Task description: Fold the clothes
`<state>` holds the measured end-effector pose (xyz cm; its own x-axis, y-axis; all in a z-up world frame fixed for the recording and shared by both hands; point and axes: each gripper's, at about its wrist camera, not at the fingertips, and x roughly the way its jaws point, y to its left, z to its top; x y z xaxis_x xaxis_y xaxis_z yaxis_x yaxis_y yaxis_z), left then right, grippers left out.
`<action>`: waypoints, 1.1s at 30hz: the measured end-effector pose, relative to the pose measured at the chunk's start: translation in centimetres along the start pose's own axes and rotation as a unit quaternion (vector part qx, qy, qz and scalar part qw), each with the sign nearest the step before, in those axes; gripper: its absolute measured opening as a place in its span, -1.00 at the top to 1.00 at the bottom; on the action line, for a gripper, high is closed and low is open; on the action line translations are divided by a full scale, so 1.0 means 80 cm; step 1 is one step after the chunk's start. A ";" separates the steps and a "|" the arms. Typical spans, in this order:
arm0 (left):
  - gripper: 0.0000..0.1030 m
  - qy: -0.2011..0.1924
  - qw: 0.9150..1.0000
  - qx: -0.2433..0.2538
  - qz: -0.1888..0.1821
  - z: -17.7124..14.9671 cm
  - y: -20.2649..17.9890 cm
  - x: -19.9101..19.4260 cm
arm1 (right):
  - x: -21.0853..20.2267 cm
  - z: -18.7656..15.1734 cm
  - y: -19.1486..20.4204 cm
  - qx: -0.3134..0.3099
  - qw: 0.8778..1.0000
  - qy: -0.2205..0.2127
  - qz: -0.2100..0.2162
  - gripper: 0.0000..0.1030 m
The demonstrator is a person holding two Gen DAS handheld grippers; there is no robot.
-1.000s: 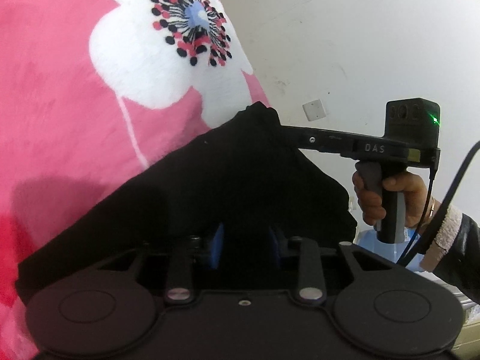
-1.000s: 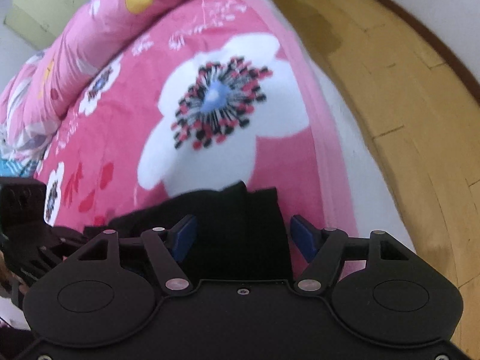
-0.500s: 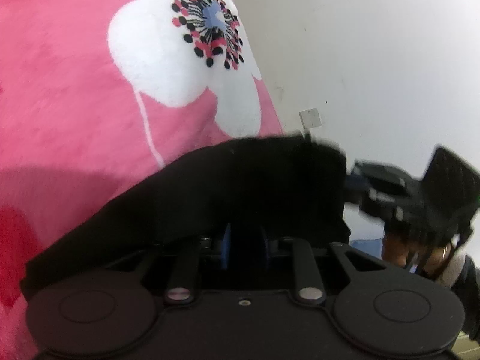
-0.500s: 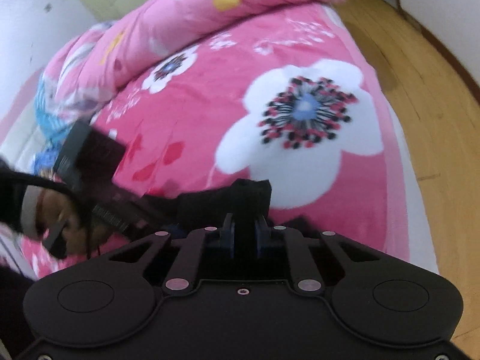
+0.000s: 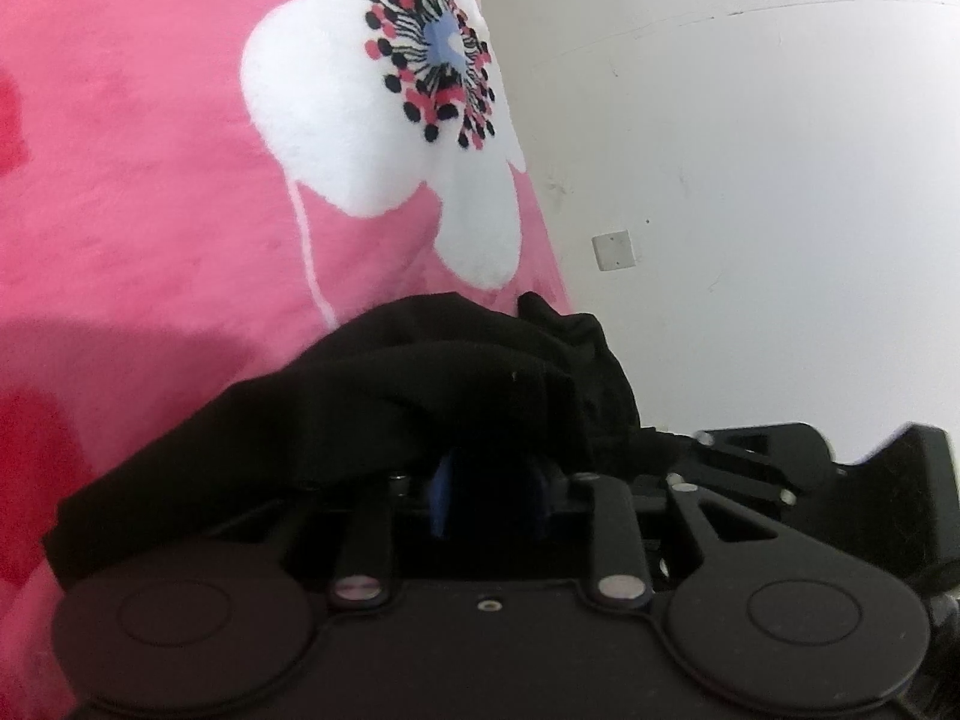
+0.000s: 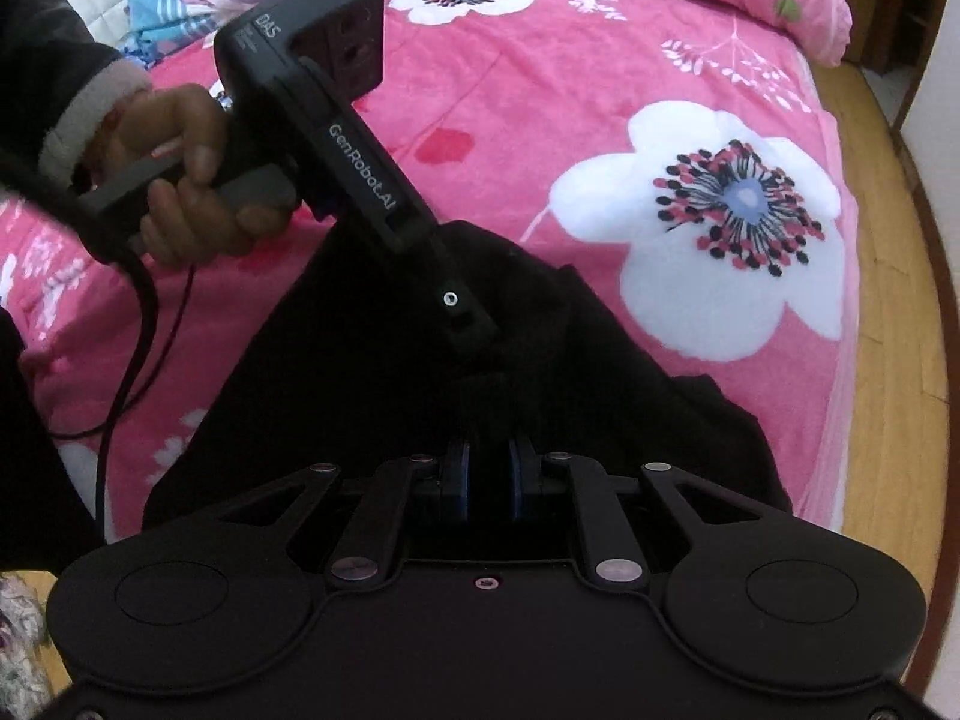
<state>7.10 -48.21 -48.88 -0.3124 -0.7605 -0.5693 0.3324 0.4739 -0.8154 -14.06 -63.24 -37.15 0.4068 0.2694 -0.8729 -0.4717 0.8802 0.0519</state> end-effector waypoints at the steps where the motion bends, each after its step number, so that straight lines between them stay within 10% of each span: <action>1: 0.51 0.000 1.000 0.001 0.000 0.000 0.000 0.001 | -0.002 0.002 0.005 -0.012 1.000 0.000 -0.002 0.67; 6: 0.54 -0.001 1.000 0.005 -0.005 0.001 0.004 0.002 | -0.041 0.015 0.016 -0.010 0.999 -0.025 0.028 0.21; 11: 0.55 0.000 1.000 0.010 -0.005 0.001 0.007 0.005 | -0.068 0.008 -0.064 0.127 0.989 -0.068 0.027 -0.02; 16: 0.59 0.002 1.000 0.017 -0.004 0.002 0.008 0.008 | -0.039 -0.024 -0.172 0.281 0.957 -0.071 0.009 -0.02; 19: 0.63 0.003 1.000 0.017 -0.005 0.002 0.010 0.008 | 0.003 -0.026 -0.189 0.282 0.958 -0.038 0.035 -0.02; 23: 0.63 0.002 1.000 0.017 -0.006 0.002 0.011 0.007 | 0.036 -0.027 -0.179 0.247 0.968 0.017 0.043 0.03; 26: 0.63 0.002 1.000 0.017 -0.007 0.003 0.011 0.011 | 0.031 -0.024 -0.164 0.225 0.972 0.024 0.065 0.56; 33: 0.64 0.001 1.000 0.015 -0.007 0.003 0.010 0.015 | 0.000 0.001 -0.110 0.130 0.990 0.010 0.055 0.88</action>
<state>7.22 -48.81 -50.20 -0.3187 -0.7659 -0.5585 0.3554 0.4497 -0.8194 -9.88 -70.97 -37.58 0.3467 0.3632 -0.8648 -0.2943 0.9176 0.2673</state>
